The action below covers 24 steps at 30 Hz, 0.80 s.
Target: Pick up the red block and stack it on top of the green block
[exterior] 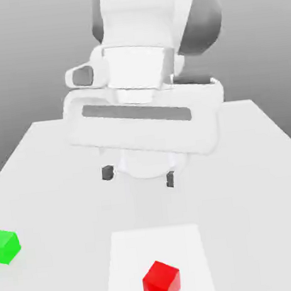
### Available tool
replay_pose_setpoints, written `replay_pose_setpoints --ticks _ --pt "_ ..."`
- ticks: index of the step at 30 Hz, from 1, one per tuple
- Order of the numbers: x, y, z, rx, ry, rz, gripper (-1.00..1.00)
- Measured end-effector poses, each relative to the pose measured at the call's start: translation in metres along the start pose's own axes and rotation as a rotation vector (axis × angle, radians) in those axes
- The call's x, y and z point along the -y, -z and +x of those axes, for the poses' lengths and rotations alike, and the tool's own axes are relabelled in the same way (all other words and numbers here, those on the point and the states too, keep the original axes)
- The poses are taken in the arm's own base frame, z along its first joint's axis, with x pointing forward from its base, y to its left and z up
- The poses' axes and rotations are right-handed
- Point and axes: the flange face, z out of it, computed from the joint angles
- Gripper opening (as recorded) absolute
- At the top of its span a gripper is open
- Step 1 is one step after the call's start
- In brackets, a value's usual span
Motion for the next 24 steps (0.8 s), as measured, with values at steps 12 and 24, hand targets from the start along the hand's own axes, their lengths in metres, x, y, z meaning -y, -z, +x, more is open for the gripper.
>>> replay_pose_setpoints --ticks 12,24 --pt "-0.046 -0.182 -0.042 0.137 -0.143 -0.168 -1.0" --pt "-0.041 -0.134 -0.029 0.135 -0.155 -0.17 -1.0"
